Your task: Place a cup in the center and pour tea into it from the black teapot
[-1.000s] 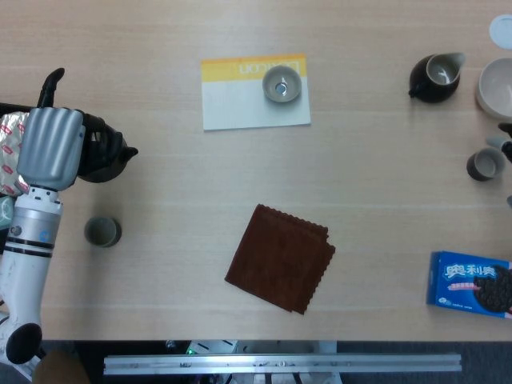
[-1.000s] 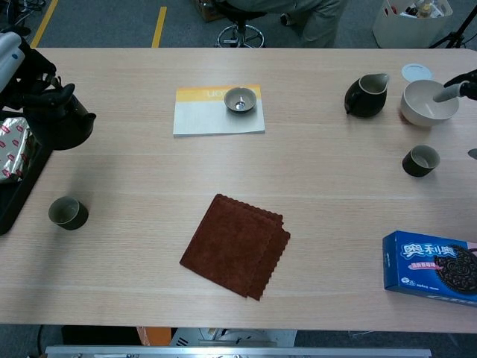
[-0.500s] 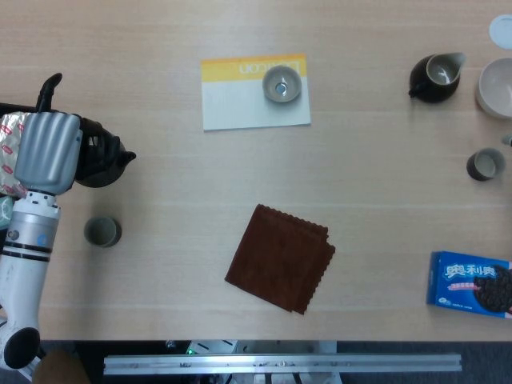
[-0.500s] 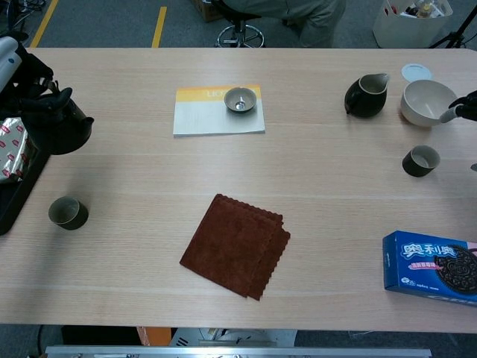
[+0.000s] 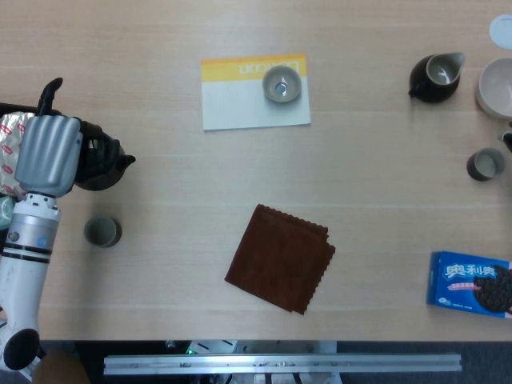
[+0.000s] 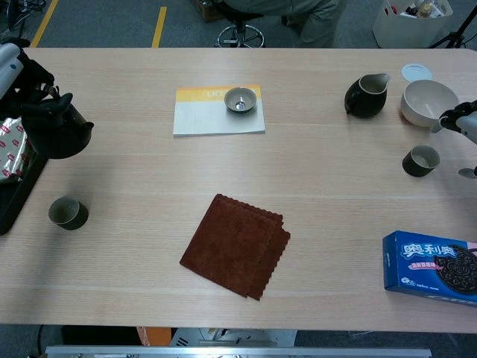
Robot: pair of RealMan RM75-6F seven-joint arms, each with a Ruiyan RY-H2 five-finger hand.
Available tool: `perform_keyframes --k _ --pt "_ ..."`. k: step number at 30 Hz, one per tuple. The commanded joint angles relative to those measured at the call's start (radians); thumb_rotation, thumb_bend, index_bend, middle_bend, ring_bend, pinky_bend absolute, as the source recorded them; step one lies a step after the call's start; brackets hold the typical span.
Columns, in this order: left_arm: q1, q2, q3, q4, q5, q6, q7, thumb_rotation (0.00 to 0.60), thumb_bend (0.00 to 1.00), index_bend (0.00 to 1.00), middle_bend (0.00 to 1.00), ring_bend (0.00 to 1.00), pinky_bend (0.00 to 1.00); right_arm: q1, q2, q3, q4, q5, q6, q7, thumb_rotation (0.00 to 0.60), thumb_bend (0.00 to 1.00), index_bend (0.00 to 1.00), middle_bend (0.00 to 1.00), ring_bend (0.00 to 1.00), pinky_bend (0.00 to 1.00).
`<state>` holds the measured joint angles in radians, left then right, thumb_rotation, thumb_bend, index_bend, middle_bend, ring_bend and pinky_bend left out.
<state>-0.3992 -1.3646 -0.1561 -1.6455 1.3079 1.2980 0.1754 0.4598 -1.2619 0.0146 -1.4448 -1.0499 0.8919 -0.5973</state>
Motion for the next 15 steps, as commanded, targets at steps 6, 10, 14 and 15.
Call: perform_keyframes --k 6,10,14,15 --pt "0.002 -0.001 0.0 0.004 0.0 -0.001 -0.004 0.515 0.38 0.92 1.0 0.85 0.09 0.035 -0.061 0.0 0.058 0.049 -0.014 -0.055 0.6 0.19 0.2 0.14 0.01 0.02" --pt "0.002 -0.002 0.001 0.006 0.0 -0.003 -0.007 0.511 0.38 0.92 1.0 0.85 0.09 0.052 -0.089 -0.003 0.081 0.077 -0.022 -0.083 0.6 0.19 0.2 0.14 0.01 0.02" --pt "0.003 -0.001 0.001 0.007 0.002 -0.003 -0.01 0.519 0.38 0.92 1.0 0.85 0.09 0.068 -0.117 -0.006 0.1 0.105 -0.025 -0.115 0.6 0.19 0.21 0.14 0.01 0.02" --pt "0.003 -0.001 0.001 0.008 0.002 -0.003 -0.012 0.521 0.38 0.92 1.0 0.85 0.09 0.072 -0.124 -0.007 0.106 0.111 -0.024 -0.123 0.6 0.19 0.22 0.14 0.01 0.02"
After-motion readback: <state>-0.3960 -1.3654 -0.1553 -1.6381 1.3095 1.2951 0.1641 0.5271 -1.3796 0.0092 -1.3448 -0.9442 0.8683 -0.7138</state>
